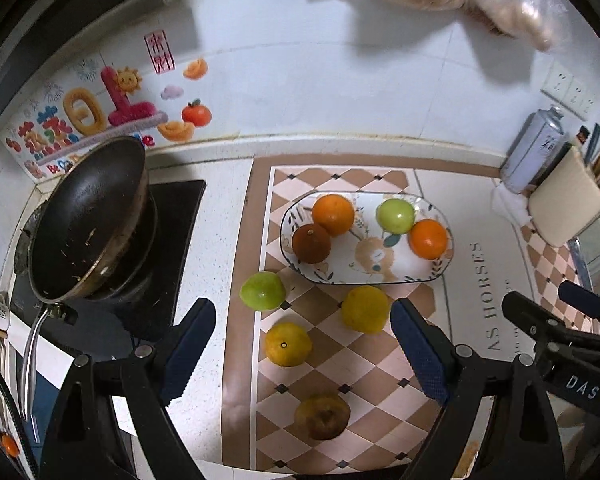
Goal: Organize fruits
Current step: 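Lift both open tools away from the plate, then grasp a yellow lemon with the left tool while the right tool grasps the large lemon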
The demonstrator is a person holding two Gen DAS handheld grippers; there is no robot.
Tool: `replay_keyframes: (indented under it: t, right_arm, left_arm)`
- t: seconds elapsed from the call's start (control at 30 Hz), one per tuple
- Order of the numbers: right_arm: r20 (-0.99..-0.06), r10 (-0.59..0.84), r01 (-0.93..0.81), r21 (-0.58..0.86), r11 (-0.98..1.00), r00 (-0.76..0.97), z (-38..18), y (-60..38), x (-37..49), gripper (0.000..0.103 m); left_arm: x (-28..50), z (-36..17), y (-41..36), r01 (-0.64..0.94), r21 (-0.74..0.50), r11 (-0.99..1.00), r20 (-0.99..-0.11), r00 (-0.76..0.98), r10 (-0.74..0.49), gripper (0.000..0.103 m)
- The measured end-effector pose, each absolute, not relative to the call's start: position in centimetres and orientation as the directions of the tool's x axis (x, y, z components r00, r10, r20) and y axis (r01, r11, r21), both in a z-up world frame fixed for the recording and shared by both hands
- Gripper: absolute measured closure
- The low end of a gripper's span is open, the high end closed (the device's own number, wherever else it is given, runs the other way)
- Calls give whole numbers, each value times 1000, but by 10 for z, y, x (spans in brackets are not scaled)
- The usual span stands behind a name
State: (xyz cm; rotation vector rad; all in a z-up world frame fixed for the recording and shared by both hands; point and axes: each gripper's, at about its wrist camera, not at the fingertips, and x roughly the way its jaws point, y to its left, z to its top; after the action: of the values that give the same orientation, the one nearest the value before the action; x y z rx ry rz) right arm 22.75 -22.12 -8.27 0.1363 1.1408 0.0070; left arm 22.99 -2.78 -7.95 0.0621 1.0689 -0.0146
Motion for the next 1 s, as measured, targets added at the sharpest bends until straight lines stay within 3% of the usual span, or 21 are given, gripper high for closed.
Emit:
replay_keyframes:
  t: [0.33, 0.63, 0.73, 0.8, 1.0]
  right_arm:
    - [-875, 51, 81, 102, 991, 481, -46, -222, 193, 9]
    - [-876, 61, 82, 114, 990, 479, -49, -221, 196, 9]
    - [-881, 99, 57, 141, 988, 462, -59, -217, 205, 9]
    - [-890, 156, 27, 185, 982, 428, -74, -212, 215, 9]
    - [-917, 265, -5, 277, 961, 299, -140, -190, 249, 9]
  left_arm:
    - [207, -47, -28, 49, 35, 998, -832, 555, 2, 14]
    - [209, -49, -24, 30, 24, 999, -831, 556, 3, 13]
    - [220, -58, -14, -8, 40, 999, -840, 542, 38, 13]
    - [230, -67, -5, -40, 63, 997, -851, 520, 75, 2]
    - [263, -112, 43, -155, 63, 986, -907, 403, 122, 2]
